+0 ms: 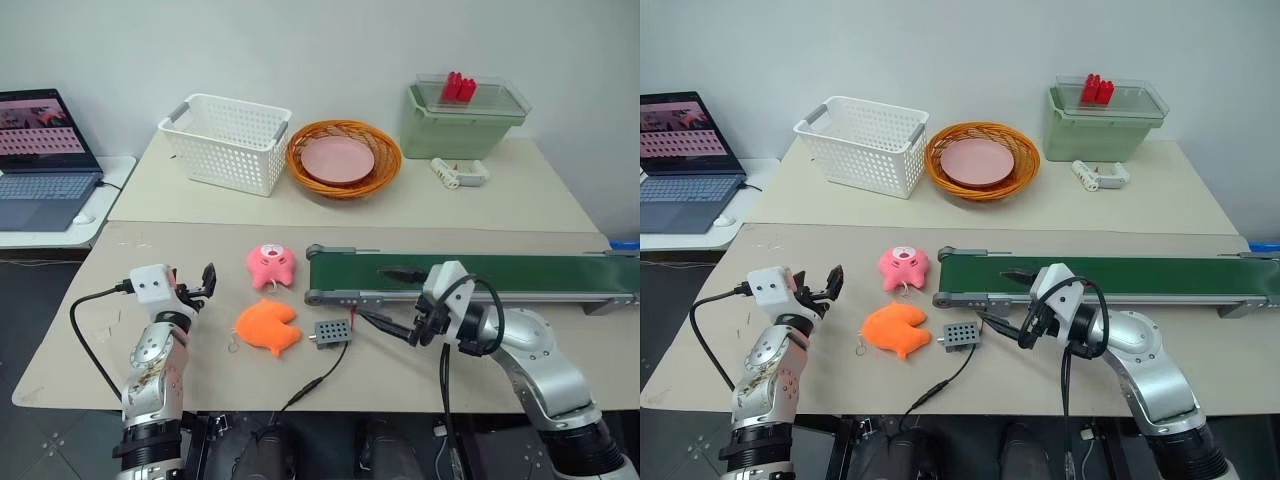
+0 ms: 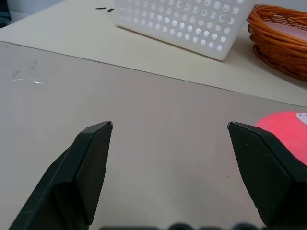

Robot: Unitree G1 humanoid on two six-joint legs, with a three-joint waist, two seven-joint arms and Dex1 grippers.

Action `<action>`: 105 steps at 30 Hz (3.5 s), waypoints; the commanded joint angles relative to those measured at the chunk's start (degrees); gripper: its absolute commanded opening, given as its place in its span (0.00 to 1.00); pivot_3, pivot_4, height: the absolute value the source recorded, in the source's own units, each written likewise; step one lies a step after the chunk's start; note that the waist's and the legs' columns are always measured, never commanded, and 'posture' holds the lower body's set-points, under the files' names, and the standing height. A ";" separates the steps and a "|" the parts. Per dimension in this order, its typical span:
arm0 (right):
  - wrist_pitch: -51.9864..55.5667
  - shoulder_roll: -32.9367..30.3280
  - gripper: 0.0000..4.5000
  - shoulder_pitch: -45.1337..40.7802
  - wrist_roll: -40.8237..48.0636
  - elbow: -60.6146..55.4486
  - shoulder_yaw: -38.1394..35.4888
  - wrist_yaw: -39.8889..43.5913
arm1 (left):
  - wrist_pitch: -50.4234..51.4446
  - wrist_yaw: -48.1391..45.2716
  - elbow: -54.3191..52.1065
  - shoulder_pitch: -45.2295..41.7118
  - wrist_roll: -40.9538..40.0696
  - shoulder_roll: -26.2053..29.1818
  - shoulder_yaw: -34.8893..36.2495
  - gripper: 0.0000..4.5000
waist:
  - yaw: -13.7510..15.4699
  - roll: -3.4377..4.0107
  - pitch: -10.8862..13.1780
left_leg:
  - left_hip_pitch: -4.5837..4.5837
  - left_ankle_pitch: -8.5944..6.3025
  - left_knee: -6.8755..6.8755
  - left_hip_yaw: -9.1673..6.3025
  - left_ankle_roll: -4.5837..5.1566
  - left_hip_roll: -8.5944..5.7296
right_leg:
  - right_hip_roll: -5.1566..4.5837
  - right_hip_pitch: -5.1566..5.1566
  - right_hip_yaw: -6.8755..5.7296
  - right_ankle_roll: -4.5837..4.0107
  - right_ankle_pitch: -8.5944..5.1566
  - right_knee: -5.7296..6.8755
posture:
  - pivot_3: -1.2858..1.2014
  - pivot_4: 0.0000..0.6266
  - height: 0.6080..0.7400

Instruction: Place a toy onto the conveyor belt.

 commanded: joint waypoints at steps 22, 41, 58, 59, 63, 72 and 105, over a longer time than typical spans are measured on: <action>4.00 -2.29 1.00 -2.58 2.25 -4.54 6.80 9.50 | 36.75 -9.34 -2.24 14.82 -59.74 1.41 23.70 0.92 | 0.05 -0.04 0.02 | 0.06 -0.02 -0.01 -0.07 -0.16 0.11 | 0.00 -0.02 -0.06 0.11 -0.31 0.10 | 0.52 0.24 1.00; 4.12 -2.27 1.00 -1.82 0.81 -5.07 4.17 7.14 | 43.37 -16.22 -2.41 13.51 -53.04 2.31 3.60 0.92 | 1.74 0.07 -0.05 | 0.06 -0.17 0.01 -0.03 -0.29 -0.02 | -0.02 0.03 -0.01 -0.60 -0.44 0.05 | 0.52 0.24 1.00; 5.32 -3.13 1.00 -0.37 1.32 -7.77 1.74 3.94 | 39.42 -13.78 5.61 4.99 -44.23 -1.47 0.22 0.92 | 1.64 0.11 -0.09 | 0.20 -0.01 -0.04 -0.08 -0.25 0.03 | 0.00 0.15 -0.06 -0.30 -0.61 0.08 | 0.52 0.24 1.00; 5.32 -3.13 1.00 -0.36 1.32 -7.78 1.65 3.83 | 39.28 -13.78 5.66 4.88 -43.82 -1.50 0.11 0.92 | 1.66 0.12 -0.10 | 0.20 -0.04 -0.04 -0.08 -0.30 0.03 | -0.01 0.15 -0.05 -0.30 -0.60 0.08 | 0.52 0.24 1.00; 5.33 -3.06 1.00 -0.63 1.38 -7.55 1.48 3.60 | 39.06 -13.78 6.53 4.01 -42.88 -1.77 0.21 0.92 | 1.86 0.19 -0.14 | 0.22 -0.04 -0.03 -0.08 -0.30 0.01 | -0.02 0.18 -0.05 -0.27 -0.59 0.08 | 0.52 0.24 1.00; 5.11 -2.83 1.00 -0.66 1.56 -7.34 1.32 3.14 | 39.00 -14.57 7.86 2.15 -41.39 -2.32 -0.17 0.49 | 1.99 0.31 -0.21 | 0.14 0.00 -0.03 -0.08 -0.19 0.00 | -0.03 0.12 -0.05 -0.26 -0.58 0.06 | 0.52 0.24 1.00; 2.03 -1.15 1.00 -4.44 -0.32 -0.29 2.51 4.86 | 35.44 -9.23 -10.66 7.59 -47.23 -5.26 4.80 0.12 | 0.38 0.08 -0.07 | -0.03 -0.08 -0.15 -0.13 -0.19 0.06 | 0.04 -0.08 -0.09 -0.46 -0.47 0.02 | 0.52 0.24 1.00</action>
